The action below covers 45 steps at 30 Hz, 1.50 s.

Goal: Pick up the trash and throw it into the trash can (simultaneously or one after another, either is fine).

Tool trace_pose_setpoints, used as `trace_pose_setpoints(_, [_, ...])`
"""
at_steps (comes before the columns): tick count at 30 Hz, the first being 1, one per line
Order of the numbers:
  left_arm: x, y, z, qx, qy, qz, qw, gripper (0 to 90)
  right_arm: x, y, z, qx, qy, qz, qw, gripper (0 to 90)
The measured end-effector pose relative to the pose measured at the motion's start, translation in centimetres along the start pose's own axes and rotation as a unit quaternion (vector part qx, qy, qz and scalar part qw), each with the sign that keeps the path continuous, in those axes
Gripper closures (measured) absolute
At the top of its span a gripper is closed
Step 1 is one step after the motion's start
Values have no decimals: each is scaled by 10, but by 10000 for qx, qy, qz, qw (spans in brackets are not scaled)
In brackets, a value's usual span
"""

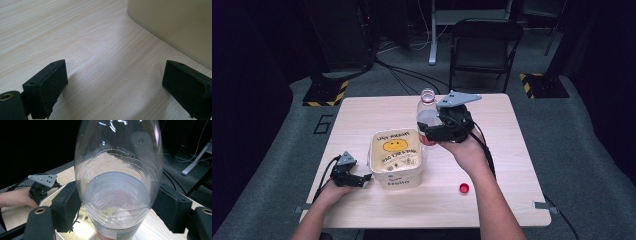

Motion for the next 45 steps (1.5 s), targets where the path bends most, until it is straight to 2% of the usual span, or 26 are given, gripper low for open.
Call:
trace_pose_setpoints(15, [0,0,0,1,-13,-23,10000,60,-20,6,22,-130,-79,-154,9998,253])
trace_pose_setpoints(22, [0,0,0,3,-10,-22,10000,61,-25,14,42,-279,-76,-202,9994,253])
trace_pose_setpoints(34, [0,0,0,0,-14,-15,10000,61,-25,20,64,-345,-1,-226,9992,253])
trace_pose_setpoints(45, [0,0,0,-3,-29,-14,10000,61,-8,24,87,-341,142,-171,9992,253])
Point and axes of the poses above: each handheld gripper's, and its own axes: z roughly forward along the jaws, x roughly out of its underside, y roughly to its left, the point moved 1 cm from there along z, roughly forward along the jaws, and after that the axes turned 14 degrees about -z, right-handed, at the moved point
